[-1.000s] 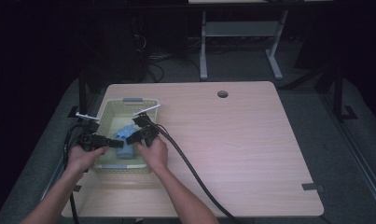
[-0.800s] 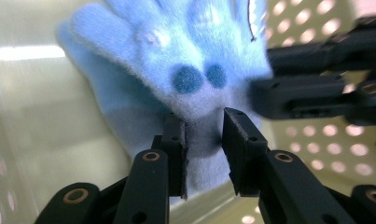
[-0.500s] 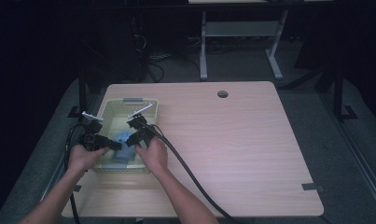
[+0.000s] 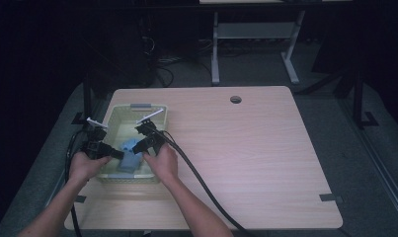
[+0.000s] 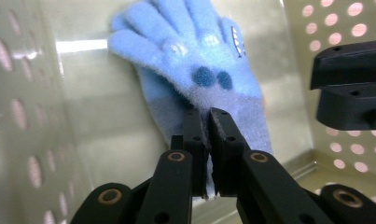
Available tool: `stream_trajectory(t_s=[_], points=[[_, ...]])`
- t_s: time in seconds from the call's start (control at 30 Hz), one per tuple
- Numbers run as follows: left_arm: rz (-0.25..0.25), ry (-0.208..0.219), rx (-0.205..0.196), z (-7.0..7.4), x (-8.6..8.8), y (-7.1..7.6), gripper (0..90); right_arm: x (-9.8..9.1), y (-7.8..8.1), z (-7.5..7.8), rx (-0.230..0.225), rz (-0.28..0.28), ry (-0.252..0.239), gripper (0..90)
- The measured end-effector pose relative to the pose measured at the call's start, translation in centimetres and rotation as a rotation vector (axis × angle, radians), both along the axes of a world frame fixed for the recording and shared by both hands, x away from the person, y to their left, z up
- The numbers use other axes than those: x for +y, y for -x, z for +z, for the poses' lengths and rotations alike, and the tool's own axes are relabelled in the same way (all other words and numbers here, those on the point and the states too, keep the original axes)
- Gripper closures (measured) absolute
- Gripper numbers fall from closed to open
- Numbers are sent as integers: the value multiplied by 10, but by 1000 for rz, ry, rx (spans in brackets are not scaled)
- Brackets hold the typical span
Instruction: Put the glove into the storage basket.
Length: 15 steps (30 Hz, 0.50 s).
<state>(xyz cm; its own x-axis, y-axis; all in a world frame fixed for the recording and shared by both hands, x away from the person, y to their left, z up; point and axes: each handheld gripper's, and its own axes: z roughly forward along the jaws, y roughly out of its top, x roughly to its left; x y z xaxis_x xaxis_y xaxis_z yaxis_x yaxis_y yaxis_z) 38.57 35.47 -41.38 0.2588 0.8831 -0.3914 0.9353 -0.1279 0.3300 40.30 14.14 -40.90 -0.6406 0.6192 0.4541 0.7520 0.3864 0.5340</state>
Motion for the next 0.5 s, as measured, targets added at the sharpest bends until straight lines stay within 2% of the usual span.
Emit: stream_trajectory(t_s=[0.17,0.3,0.37,0.43,0.5], points=[[3,-19,-1,0,1,-1,870,-2,1,2,-4,4,-5,688],[39,1,-20,1,4,-1,865,-5,2,5,-4,7,-23,677],[39,22,-14,2,8,-1,863,-8,1,7,-3,10,-40,673],[37,19,-23,5,8,-1,828,-11,1,8,0,5,-51,670],[37,39,-33,7,6,-1,817,-14,1,10,-3,1,-59,667]])
